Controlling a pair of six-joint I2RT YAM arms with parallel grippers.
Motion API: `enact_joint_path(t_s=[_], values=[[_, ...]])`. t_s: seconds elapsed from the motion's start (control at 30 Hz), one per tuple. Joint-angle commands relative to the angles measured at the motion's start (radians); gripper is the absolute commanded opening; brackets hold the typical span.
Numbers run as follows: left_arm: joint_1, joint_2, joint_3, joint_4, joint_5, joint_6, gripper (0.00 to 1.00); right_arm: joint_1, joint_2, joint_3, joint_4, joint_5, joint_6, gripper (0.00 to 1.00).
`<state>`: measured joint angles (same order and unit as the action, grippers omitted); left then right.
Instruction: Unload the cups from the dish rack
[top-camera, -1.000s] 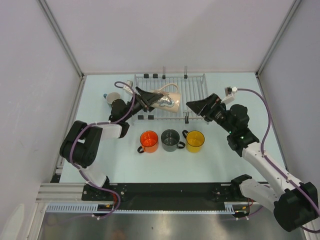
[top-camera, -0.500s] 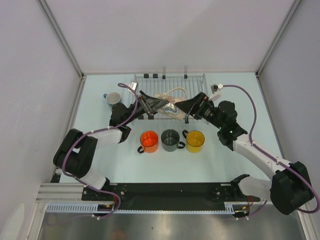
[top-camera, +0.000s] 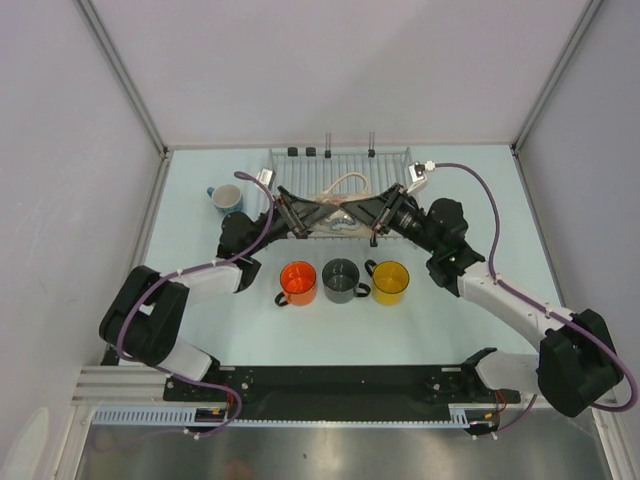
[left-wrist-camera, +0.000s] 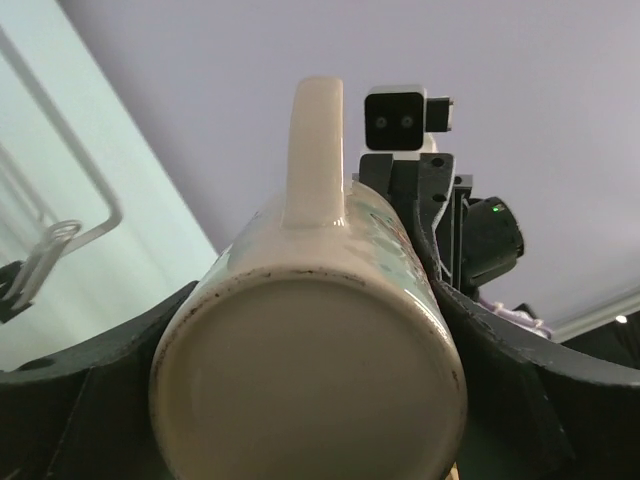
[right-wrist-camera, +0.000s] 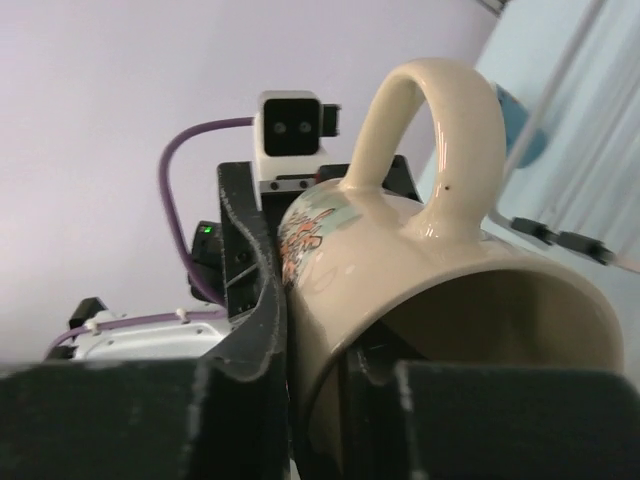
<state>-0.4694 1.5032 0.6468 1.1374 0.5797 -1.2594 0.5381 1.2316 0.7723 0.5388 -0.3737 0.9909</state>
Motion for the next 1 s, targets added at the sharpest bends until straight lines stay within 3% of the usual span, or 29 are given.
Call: enact_joint_path(t_s=[0.0, 0.2, 0.3, 0.33, 0.4, 0.43, 0.5, 0.53, 0.57, 0.77, 0.83, 0.93, 0.97], values=[[-0.034, -0.084, 0.021, 0.144, 0.035, 0.017, 0.01, 0.013, -0.006, 0.018, -0.023, 0.044, -0.058, 0.00], [-0.034, -0.063, 0.037, 0.121, 0.051, 0.012, 0.00, 0.013, -0.038, 0.010, -0.056, 0.068, -0.072, 0.00], [-0.032, -0.055, 0.048, 0.091, 0.058, 0.021, 0.10, 0.011, -0.061, 0.008, -0.083, 0.082, -0.084, 0.00], [-0.032, -0.052, 0.053, 0.087, 0.063, 0.025, 0.23, 0.007, -0.075, 0.007, -0.089, 0.082, -0.095, 0.00], [-0.029, -0.044, 0.071, 0.073, 0.078, 0.032, 0.38, 0.003, -0.089, 0.008, -0.112, 0.081, -0.100, 0.00], [-0.026, -0.041, 0.080, 0.065, 0.084, 0.035, 0.56, -0.001, -0.105, 0.005, -0.120, 0.079, -0.100, 0.00], [-0.014, -0.037, 0.103, 0.033, 0.094, 0.044, 0.69, -0.021, -0.130, 0.001, -0.144, 0.072, -0.100, 0.00], [-0.008, -0.034, 0.111, 0.018, 0.103, 0.049, 0.88, -0.030, -0.142, 0.002, -0.157, 0.067, -0.104, 0.00], [-0.002, -0.032, 0.126, -0.008, 0.108, 0.061, 0.98, -0.052, -0.171, 0.007, -0.193, 0.065, -0.113, 0.00], [0.099, -0.046, 0.166, -0.163, 0.125, 0.118, 1.00, -0.139, -0.291, 0.085, -0.422, 0.090, -0.208, 0.00], [0.129, -0.061, 0.166, -0.226, 0.105, 0.140, 1.00, -0.161, -0.313, 0.122, -0.509, 0.169, -0.253, 0.00], [0.166, -0.125, 0.204, -0.558, -0.019, 0.289, 1.00, -0.155, -0.299, 0.260, -0.758, 0.436, -0.362, 0.00], [0.158, -0.167, 0.256, -0.779, -0.132, 0.418, 1.00, -0.150, -0.281, 0.301, -0.881, 0.605, -0.386, 0.00]])
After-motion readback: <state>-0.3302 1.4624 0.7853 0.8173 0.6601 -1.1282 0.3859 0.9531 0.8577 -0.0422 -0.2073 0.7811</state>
